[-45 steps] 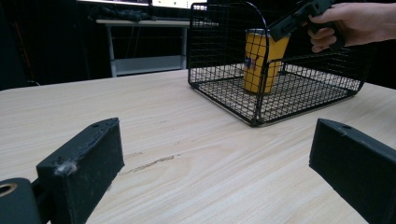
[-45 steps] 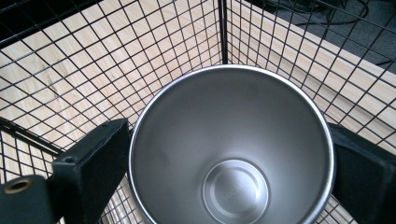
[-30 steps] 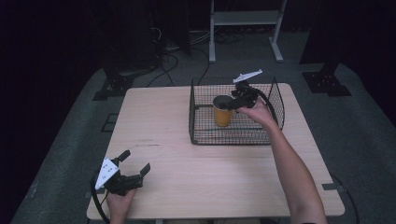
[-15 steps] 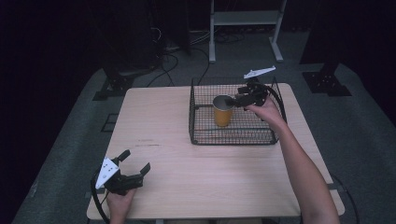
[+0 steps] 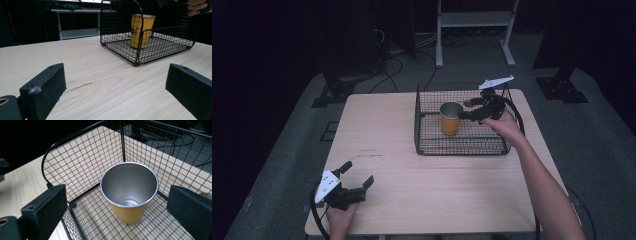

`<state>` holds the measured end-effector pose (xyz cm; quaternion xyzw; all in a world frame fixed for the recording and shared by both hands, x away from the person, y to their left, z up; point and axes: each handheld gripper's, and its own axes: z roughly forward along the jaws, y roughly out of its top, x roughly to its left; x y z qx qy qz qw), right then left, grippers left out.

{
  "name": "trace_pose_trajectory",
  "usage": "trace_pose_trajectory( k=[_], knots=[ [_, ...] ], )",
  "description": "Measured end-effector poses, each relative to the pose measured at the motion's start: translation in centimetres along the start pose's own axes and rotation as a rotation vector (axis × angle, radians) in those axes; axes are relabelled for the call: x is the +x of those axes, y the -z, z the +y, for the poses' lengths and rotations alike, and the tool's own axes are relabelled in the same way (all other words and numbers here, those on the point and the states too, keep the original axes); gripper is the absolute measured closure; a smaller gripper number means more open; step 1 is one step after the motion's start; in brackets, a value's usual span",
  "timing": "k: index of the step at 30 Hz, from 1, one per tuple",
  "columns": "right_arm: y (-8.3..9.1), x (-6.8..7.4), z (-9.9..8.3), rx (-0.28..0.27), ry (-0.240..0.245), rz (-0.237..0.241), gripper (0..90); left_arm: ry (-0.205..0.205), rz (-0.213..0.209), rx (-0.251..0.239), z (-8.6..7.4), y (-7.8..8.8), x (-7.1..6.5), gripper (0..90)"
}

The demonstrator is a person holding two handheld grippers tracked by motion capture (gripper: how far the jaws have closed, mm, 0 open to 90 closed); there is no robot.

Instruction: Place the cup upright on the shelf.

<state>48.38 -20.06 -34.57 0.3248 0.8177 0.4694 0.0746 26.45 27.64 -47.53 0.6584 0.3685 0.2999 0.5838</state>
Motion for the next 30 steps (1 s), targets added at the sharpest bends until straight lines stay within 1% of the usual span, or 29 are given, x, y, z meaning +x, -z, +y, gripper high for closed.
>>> trace_pose_trajectory(
  k=[7, 9, 12, 14, 15, 16, 20, 22, 27, 30],
  knots=[
    [1.7, 0.4, -0.4, -0.025, 0.002, 0.011, 2.6, 0.0, 0.002, 0.0, 0.0, 0.0, 0.0, 2.3],
    [2.1, 0.5, -0.5, -0.026, 0.005, 0.011, 2.6, -0.001, 0.002, 0.0, 0.0, 0.0, 0.0, 2.3],
    [2.6, 0.7, -0.7, -0.014, 0.006, 0.019, 2.6, -0.002, 0.002, 0.001, 0.0, 0.0, 0.0, 2.3],
    [2.9, 0.9, -1.0, -0.022, 0.01, 0.017, 2.6, -0.001, 0.002, 0.0, 0.0, 0.0, 0.0, 2.3],
    [3.0, 1.0, -1.1, -0.023, 0.007, 0.023, 2.6, -0.001, 0.002, 0.0, 0.0, 0.0, 0.0, 2.3],
    [3.2, 1.2, -1.3, -0.02, 0.015, 0.022, 2.6, -0.001, 0.002, 0.0, 0.0, 0.0, 0.0, 2.3],
    [3.5, 1.5, -1.6, -0.017, 0.019, 0.027, 2.6, -0.001, 0.003, 0.0, 0.0, 0.0, 0.0, 2.3],
    [3.6, 1.6, -1.7, -0.004, 0.021, 0.036, 2.6, -0.001, 0.003, 0.0, 0.0, 0.0, 0.0, 2.3],
    [4.1, 2.2, -2.3, -0.015, 0.031, 0.046, 2.6, -0.001, 0.003, 0.0, 0.0, 0.0, 0.0, 2.3],
    [4.3, 2.4, -2.8, -0.008, 0.029, 0.056, 2.6, -0.001, 0.003, -0.001, 0.0, 0.0, 0.0, 2.3]
  ],
)
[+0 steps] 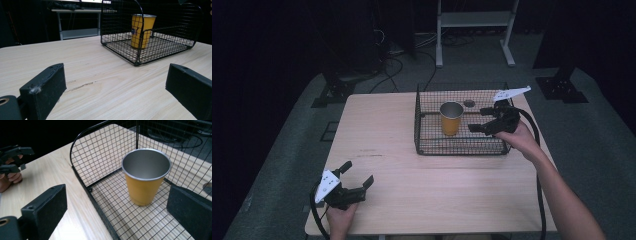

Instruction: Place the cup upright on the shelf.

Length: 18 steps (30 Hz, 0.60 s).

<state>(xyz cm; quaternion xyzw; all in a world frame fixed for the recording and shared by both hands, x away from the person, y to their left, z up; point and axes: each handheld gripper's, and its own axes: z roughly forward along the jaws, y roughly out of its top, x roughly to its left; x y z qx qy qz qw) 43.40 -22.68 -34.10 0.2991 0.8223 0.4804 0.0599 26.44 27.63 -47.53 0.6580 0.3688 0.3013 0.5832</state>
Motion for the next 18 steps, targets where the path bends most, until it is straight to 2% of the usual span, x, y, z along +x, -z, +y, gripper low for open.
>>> trace_pose_trajectory(
  k=[10, 18],
  knots=[
    [0.7, 0.4, -2.0, -0.001, -0.015, 0.01, 2.6, -0.001, 0.002, 0.001, 0.0, 0.0, 0.0, 2.3],
    [1.5, 1.1, -2.9, -0.003, -0.01, 0.019, 2.7, -0.003, 0.002, 0.001, 0.0, 0.0, 0.0, 2.3]
  ],
)
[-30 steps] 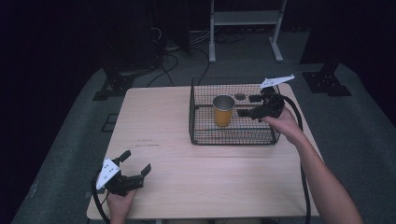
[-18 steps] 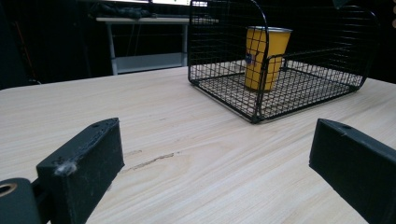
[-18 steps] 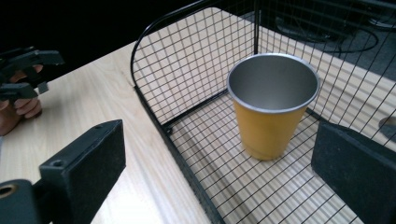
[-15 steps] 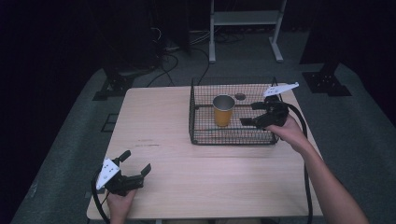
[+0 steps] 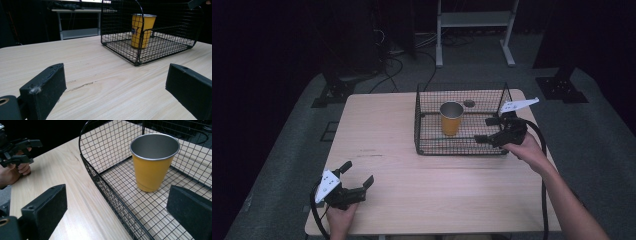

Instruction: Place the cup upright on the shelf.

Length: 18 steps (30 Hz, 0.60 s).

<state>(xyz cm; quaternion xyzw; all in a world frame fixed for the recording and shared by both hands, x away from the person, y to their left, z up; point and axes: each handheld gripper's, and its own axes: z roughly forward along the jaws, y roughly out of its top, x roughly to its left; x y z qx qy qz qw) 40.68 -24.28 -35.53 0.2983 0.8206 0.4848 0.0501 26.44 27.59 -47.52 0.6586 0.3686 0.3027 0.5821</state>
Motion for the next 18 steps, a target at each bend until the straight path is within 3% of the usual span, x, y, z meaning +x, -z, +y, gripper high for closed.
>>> trace_pose_trajectory(
  k=[18],
  knots=[
    [0.7, 1.0, -2.3, 0.003, -0.007, 0.016, 2.7, -0.002, -0.001, 0.0, 0.0, 0.0, 0.0, 2.3]
  ],
)
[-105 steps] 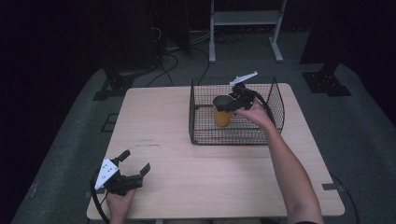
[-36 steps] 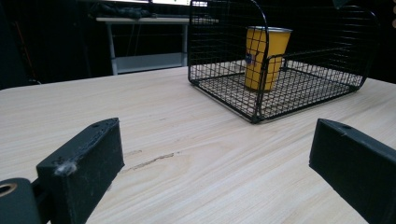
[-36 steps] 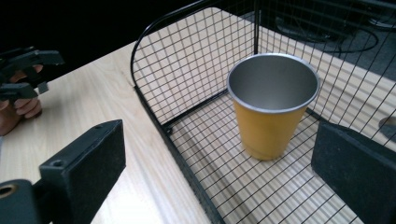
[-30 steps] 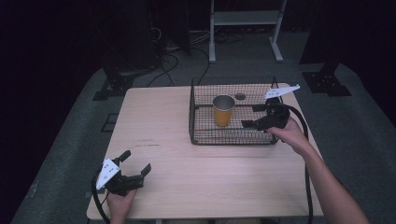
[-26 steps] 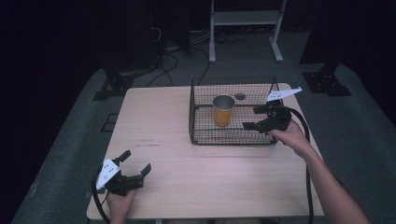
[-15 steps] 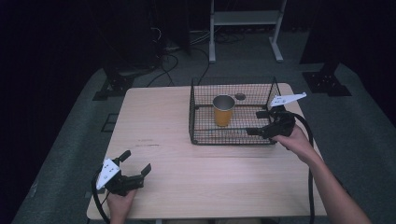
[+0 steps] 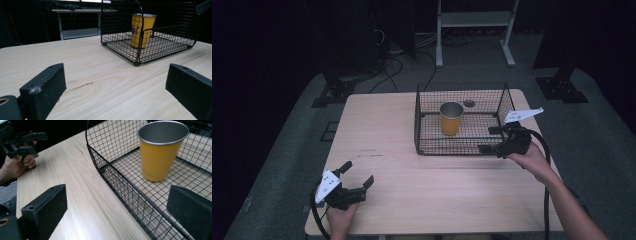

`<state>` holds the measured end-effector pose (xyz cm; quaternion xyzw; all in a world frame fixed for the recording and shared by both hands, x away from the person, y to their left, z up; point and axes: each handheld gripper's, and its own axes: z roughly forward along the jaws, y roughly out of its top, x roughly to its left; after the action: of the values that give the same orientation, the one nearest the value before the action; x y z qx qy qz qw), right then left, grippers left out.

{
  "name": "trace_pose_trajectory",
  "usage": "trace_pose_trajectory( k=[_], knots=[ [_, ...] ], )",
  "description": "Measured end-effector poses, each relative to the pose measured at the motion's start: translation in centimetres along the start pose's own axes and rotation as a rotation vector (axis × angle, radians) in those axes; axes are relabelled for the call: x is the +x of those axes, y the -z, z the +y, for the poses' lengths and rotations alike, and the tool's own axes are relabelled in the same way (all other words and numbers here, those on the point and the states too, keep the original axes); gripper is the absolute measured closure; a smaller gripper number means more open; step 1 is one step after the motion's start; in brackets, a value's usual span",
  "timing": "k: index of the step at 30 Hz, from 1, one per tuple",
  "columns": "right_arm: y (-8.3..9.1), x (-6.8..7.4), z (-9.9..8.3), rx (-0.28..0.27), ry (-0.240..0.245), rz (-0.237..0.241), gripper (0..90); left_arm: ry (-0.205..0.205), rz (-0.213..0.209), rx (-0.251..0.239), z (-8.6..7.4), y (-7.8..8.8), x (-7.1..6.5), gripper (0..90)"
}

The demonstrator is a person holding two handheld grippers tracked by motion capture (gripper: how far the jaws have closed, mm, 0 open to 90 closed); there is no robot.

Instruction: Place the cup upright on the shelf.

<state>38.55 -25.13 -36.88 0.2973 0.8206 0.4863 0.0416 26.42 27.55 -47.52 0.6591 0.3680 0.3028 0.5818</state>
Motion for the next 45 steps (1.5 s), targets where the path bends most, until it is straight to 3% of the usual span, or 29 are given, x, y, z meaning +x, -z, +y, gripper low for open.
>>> trace_pose_trajectory(
  k=[11, 27, 45],
  knots=[
    [0.2, 0.3, -1.4, 0.016, -0.008, 0.004, 2.7, -0.001, -0.001, 0.001, 0.0, 0.0, 0.0, 2.3],
    [0.7, 1.4, -2.9, -0.003, 0.0, 0.017, 2.7, -0.002, -0.001, 0.0, 0.0, 0.0, -0.1, 2.3],
    [2.1, 1.2, -5.7, -0.029, -0.042, -0.007, 2.8, -0.003, 0.0, 0.002, 0.0, 0.0, 0.0, 2.3]
  ],
)
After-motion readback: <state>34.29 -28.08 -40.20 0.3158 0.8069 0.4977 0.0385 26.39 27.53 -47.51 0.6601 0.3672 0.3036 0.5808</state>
